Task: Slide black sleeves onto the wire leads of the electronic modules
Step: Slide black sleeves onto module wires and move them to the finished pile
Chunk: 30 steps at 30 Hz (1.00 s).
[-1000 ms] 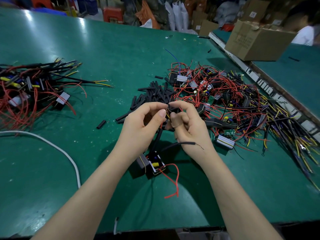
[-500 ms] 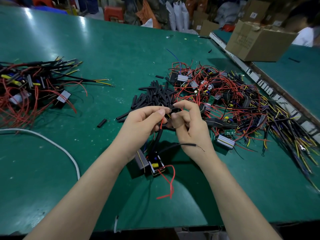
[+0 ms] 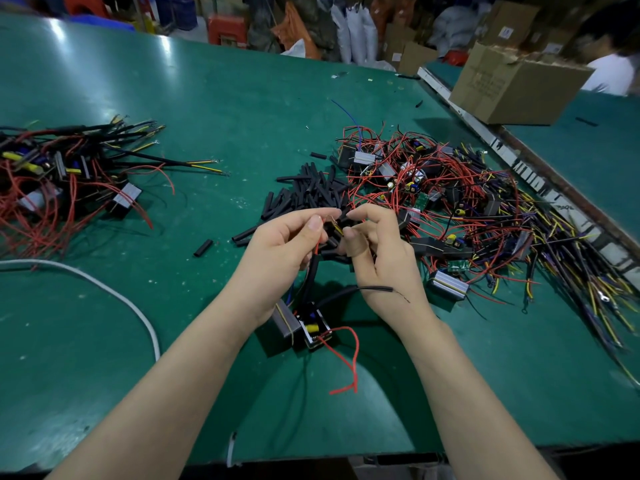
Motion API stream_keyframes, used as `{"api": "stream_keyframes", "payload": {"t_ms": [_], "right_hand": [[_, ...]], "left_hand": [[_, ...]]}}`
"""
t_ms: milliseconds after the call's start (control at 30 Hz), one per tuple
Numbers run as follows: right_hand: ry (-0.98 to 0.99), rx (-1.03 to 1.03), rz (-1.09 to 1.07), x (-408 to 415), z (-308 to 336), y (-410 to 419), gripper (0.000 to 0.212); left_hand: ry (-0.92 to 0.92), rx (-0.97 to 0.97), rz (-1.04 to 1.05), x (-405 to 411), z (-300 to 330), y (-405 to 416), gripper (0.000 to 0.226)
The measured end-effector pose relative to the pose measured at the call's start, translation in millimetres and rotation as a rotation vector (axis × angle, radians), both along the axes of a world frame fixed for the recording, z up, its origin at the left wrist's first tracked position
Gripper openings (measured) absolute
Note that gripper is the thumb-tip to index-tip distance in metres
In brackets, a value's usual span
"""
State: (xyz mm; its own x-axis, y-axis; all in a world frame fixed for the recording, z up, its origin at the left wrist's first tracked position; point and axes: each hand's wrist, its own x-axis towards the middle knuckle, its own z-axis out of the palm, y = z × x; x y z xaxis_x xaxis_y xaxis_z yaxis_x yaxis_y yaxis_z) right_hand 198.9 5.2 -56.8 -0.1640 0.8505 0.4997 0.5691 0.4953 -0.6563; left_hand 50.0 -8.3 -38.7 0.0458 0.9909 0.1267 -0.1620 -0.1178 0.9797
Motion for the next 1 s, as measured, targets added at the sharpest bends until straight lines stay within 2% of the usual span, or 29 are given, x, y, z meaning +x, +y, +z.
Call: {"api": "stream_keyframes", "payload": {"t_ms": [333,567,833,1000], "right_hand": [[-0.066,0.023,0.005,-1.4,0.5,-2.9,0.021],[-0.068,0.03,-0.036,-0.6,4.0,-5.1,0.023],[-0.087,0.007,-0.012,-0.6,2.1,-4.0,0.018],[-0.06,0.013,-0.022,1.3,-1.9,-0.8,0.01]], "left_hand": [[-0.071,-0.156,-0.002,-2.5,0.4,3.2,0.028],[-0.037,-0.097,-0.079,-0.2,-0.1,1.4,0.031],[-0.044,-0.055,-0.043,-0.2,-5.6,4.3,0.03],[0.018,0.018,-0.027,2.6,-6.9,3.7,0.024]]}}
